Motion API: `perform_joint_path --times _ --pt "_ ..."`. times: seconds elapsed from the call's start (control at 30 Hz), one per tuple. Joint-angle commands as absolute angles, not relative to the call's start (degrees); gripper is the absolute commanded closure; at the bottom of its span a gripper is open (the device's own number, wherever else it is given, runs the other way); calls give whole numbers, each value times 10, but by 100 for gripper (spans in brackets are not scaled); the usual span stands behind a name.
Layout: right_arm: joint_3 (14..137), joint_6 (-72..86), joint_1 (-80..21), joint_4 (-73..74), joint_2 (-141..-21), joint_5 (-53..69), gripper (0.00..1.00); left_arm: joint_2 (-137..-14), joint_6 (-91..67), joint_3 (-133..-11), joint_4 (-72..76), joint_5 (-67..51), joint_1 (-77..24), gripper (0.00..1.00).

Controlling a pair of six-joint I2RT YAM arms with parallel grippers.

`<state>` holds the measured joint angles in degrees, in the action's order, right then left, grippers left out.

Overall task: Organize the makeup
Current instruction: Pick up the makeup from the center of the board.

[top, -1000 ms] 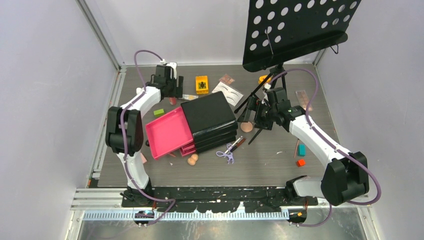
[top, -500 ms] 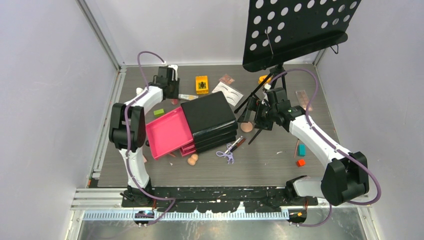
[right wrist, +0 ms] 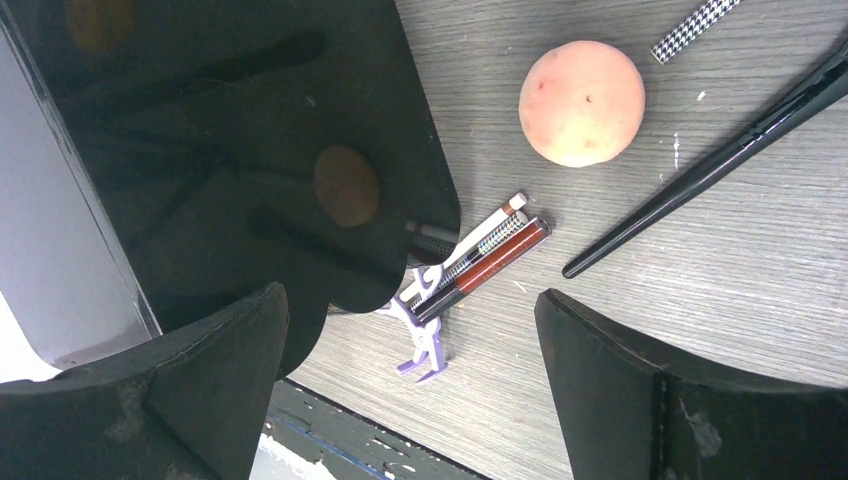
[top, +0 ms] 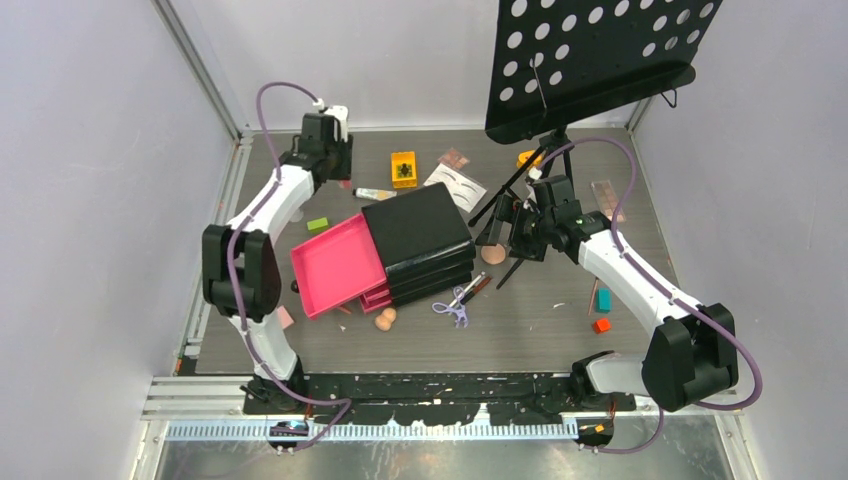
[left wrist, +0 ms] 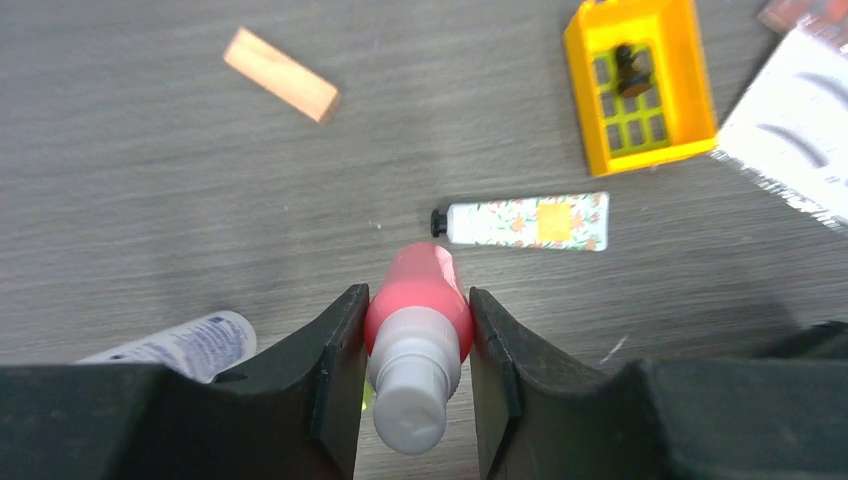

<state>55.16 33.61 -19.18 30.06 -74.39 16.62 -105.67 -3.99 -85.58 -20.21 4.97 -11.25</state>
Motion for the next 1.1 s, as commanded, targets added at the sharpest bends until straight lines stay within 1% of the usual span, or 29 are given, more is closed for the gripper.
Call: perform_joint_path --times 0.0,0.1,0.27,0.37,0.43,0.57,0.8,1.0,1.07 --pt "567 339 -194 297 -729 162 2 -980 -29 -901 -229 23 -111 68" --pt "566 340 -195 298 -726 164 2 -958 -27 -914 -264 5 -111 71" --pt "564 343 -195 298 -716 166 2 -912 -16 -932 -354 -35 -111 85" --pt "563 345 -195 299 -709 171 2 -878 -3 -933 -410 -37 -112 90" --pt "559 347 -195 297 -703 173 2 -859 -3 -940 -458 -26 -115 99" --pt "552 351 -195 295 -692 180 2 -830 28 -942 -545 47 -146 100" --pt "540 356 -195 292 -673 183 3 -811 31 -902 -661 201 -279 100" --pt "529 362 -195 290 -659 183 2 -801 28 -834 -693 297 -326 100" --pt "524 364 -195 288 -655 182 2 -799 33 -814 -687 305 -329 100"
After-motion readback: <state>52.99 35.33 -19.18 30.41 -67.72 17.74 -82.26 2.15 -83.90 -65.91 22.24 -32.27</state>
